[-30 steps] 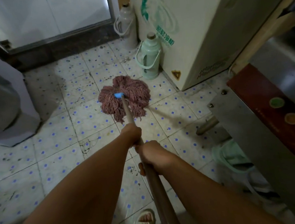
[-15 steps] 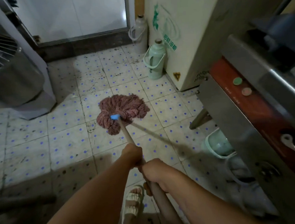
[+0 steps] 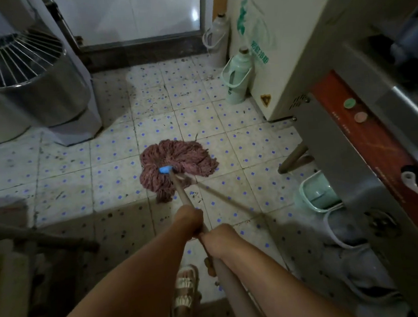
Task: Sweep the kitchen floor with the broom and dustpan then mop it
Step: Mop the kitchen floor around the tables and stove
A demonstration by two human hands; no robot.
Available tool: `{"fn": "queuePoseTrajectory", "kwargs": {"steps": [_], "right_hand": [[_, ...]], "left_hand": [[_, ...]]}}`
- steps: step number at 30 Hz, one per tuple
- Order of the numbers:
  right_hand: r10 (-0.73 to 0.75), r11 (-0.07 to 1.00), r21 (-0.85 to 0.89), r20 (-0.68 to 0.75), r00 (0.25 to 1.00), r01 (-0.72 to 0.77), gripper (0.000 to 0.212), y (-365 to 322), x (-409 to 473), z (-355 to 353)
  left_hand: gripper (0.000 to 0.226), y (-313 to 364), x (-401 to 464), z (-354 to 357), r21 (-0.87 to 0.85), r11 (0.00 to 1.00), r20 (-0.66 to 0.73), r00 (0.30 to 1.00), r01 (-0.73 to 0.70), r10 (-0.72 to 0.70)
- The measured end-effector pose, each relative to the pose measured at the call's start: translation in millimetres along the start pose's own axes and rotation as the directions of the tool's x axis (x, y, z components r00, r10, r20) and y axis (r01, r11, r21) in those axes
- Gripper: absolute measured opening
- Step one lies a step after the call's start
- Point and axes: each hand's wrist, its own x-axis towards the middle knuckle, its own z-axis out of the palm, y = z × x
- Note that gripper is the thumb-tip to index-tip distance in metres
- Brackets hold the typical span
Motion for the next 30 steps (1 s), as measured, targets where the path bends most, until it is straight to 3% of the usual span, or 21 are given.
{"fn": "queuePoseTrajectory", "kwargs": {"steps": [6, 10, 14, 18, 23, 30], "right_hand": [[0.007, 1.000, 0.012, 0.036, 0.999, -0.007, 0.015, -56.2, 33.8, -2.8], [-0.007, 0.999, 0.049, 0.078, 0.997, 0.003, 0.013, -112.5, 55.4, -4.8], [-0.035, 0.998, 0.047, 0.103, 0.994, 0.030, 0.016, -165.0, 84.0, 4.9], [-0.072, 0.996, 0.057, 0.131, 0.989, 0.065, 0.035, -207.4, 110.5, 25.6], [-0.085, 0.996, 0.031, 0.130, 0.988, 0.082, 0.028, -199.7, 107.0, 49.7], [-0.067, 0.998, 0.000, 0.157, 0.985, 0.068, 0.030, -124.1, 69.0, 62.4]], "left_hand": [[0.025, 30.7, 54.6, -30.5, -0.031, 1.000, -0.004, 1.000, -0.003, 0.003], [0.034, 58.8, 101.9, -62.4, -0.048, 0.999, -0.015, 1.000, -0.023, 0.022], [0.037, 79.1, 145.3, -96.1, -0.093, 0.995, -0.060, 0.998, -0.029, 0.023], [0.038, 89.3, 180.8, -129.0, -0.093, 0.995, -0.121, 0.992, -0.035, 0.023], [0.037, 70.2, 182.0, -134.7, -0.039, 0.999, -0.146, 0.989, -0.004, -0.002], [0.034, 16.8, 123.3, -103.7, -0.080, 0.995, -0.104, 0.992, 0.067, -0.075]]}}
